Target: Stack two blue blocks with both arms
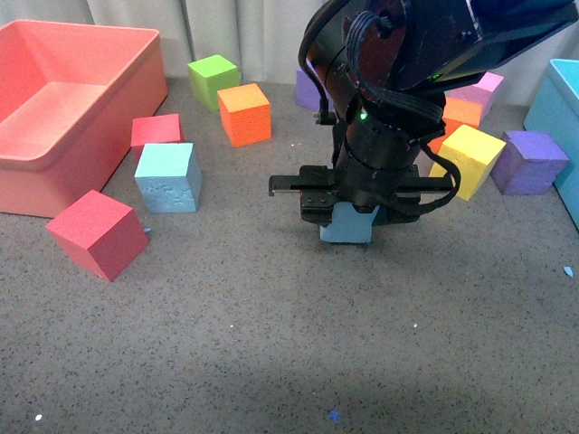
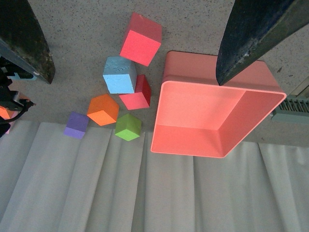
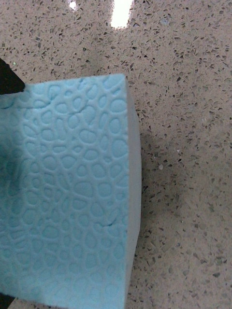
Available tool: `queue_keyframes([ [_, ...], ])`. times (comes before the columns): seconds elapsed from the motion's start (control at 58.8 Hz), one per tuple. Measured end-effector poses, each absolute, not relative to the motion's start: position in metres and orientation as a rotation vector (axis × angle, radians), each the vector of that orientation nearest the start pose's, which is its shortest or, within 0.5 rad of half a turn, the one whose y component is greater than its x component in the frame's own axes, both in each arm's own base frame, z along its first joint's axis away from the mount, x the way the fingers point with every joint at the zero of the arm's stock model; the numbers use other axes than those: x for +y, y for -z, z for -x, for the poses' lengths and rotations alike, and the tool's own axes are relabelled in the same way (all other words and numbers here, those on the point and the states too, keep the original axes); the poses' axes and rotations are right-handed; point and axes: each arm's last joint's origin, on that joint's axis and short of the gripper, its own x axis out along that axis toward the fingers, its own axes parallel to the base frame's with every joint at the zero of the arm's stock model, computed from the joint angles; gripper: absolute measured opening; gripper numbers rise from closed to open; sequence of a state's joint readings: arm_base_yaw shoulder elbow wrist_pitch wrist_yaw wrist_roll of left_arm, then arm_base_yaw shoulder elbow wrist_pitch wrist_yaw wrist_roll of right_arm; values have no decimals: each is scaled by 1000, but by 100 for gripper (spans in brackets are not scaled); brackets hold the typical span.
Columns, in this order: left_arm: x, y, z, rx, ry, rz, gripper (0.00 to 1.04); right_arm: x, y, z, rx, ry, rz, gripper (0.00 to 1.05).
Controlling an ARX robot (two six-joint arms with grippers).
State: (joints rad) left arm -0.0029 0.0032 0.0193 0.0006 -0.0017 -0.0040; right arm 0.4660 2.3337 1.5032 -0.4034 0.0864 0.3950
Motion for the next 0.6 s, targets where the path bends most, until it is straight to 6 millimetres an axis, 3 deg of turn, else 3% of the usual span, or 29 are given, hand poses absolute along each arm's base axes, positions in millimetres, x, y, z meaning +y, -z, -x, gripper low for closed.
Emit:
queue_keyframes([
  [0.238, 0, -170, -97, -17, 1, 4, 98, 198, -59, -398, 1229, -89, 8, 45],
  [0.425, 0, -170, -97, -17, 1, 4, 98, 196, -65, -395, 1208, -96, 6, 74],
  [0.595, 0, -170, -97, -17, 1, 4, 98, 189, -103, -388, 1115, -151, -23, 97],
])
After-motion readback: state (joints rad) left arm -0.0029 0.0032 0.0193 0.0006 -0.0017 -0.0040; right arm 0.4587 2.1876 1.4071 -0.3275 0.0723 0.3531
